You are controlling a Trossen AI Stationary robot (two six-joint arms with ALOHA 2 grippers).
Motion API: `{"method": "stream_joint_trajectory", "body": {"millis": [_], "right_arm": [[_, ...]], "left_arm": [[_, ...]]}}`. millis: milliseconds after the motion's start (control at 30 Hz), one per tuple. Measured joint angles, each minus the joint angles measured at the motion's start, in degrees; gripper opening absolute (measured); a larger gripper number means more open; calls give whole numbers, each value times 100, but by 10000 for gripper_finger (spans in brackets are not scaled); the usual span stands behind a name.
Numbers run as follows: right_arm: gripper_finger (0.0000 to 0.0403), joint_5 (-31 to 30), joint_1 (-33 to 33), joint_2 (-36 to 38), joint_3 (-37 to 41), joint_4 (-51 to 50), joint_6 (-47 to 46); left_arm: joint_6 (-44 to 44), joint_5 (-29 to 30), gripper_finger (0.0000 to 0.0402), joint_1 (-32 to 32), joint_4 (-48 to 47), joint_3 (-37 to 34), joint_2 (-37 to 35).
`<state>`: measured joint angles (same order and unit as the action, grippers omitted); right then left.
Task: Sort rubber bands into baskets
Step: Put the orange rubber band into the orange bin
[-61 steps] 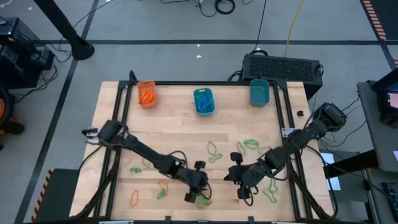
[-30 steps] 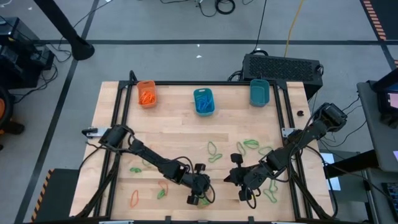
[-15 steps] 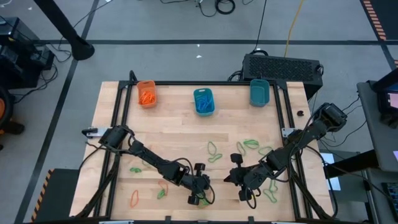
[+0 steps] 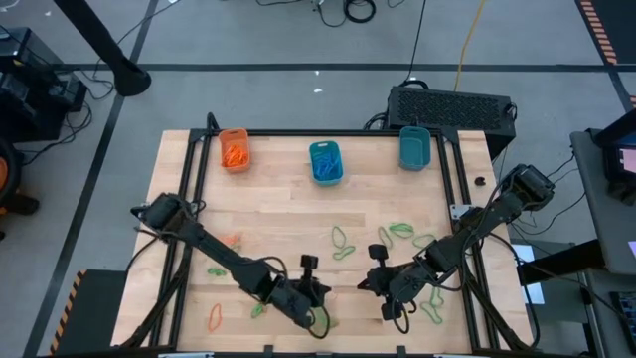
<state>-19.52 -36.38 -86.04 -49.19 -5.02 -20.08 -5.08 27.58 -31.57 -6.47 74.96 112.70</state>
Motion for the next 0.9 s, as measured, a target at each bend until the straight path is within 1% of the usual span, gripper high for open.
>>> {"method": "stream_joint_trajectory", "body": {"millis": [233, 300, 467, 533, 600, 733, 900], "right_arm": [[0, -34, 2, 0, 0, 11, 26], [0, -307, 3, 0, 0, 58, 201], [0, -1490, 234, 0, 1, 170, 599], [0, -1669, 404, 0, 0, 330, 839], [0, -1550, 628, 0, 2, 574, 1140], [0, -830, 1194, 0, 2, 1133, 1727], [0, 148, 1907, 0, 2, 1531, 2310]], "left_arm": [[-372, 413, 2, 139, -1588, 2, -625], [-480, 547, 1, 236, -2047, -4, -800], [-844, 917, 1, 594, -3266, -213, -1353], [-1041, 1014, 1, 823, -3535, -440, -1689], [-1264, 984, 1, 1109, -3841, -752, -2087], [-1353, 887, 1, 1843, -4080, -1435, -2980], [-1228, 552, 1, 3147, -4378, -2139, -4137]]}}
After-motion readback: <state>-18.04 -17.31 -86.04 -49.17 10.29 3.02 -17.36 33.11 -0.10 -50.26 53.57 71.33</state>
